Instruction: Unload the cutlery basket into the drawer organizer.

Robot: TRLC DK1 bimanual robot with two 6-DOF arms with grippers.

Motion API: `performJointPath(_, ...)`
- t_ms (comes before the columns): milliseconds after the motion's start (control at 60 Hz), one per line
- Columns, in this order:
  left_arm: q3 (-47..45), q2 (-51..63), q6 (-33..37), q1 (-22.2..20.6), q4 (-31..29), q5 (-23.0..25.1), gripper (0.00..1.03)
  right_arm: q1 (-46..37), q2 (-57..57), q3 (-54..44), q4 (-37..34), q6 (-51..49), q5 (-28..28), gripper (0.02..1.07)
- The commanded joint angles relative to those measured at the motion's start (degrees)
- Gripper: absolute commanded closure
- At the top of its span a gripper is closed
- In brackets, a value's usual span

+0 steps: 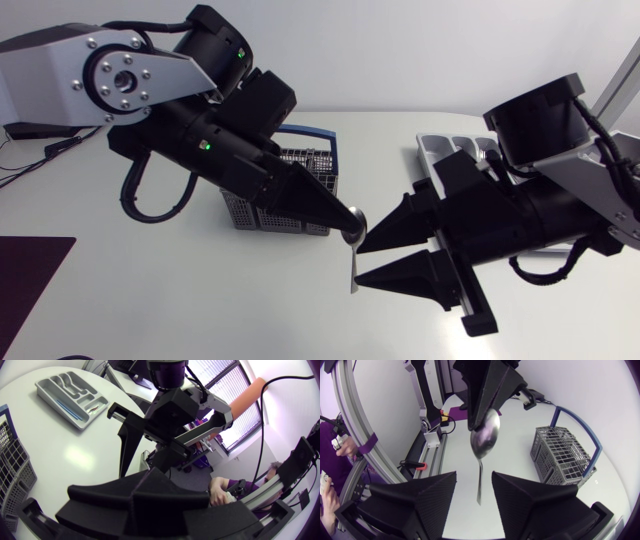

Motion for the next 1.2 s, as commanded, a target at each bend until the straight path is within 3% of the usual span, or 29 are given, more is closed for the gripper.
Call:
performJointPath(0,2.3,1.1,3.2,-1.0,-2.2,1.4,0.96,1.2,-1.1,0.4,-1.3,-1.3,-0.6,0.73)
performJointPath(267,3.3,1.0,5.9,-2.2,-5.8,2.0,0.96,2.8,-2.0,1.0,-3.3,-1.2,-0.6,0.87)
performJointPath(433,3.4,1.0,6.1,-2.3,-6.3,2.4,0.96,3.4,-2.6,1.4,-4.5,-1.3,-0.6,0.88)
performJointPath(633,3.3,1.0,6.3,-2.2,-6.4,2.4,0.95,3.7,-2.7,1.8,-6.3,-1.6,-0.7,1.02)
performJointPath(733,3.7,1.3,6.3,-1.6,-6.4,2.4,0.75,3.7,-3.0,1.7,-6.9,-1.6,0.2,1.02)
performJointPath(867,4.4,1.9,6.4,-1.4,-6.2,2.2,0.22,3.5,-2.3,1.1,-7.7,-2.5,1.7,1.02)
performJointPath(883,4.7,2.0,6.3,-1.2,-6.2,2.2,0.11,3.4,-2.1,1.0,-7.8,-2.8,2.1,1.02)
performJointPath(917,5.0,2.0,6.1,-0.9,-6.2,2.1,0.04,3.3,-1.8,0.8,-8.0,-2.9,2.7,1.02)
performJointPath(1050,6.1,2.2,4.5,0.2,-5.2,0.3,0.04,1.2,-0.9,-0.5,-8.2,-4.1,6.5,1.02)
performJointPath(1183,5.1,2.0,-3.1,1.7,1.8,-6.5,0.04,-2.8,0.0,-2.1,-8.5,-7.5,11.1,1.02)
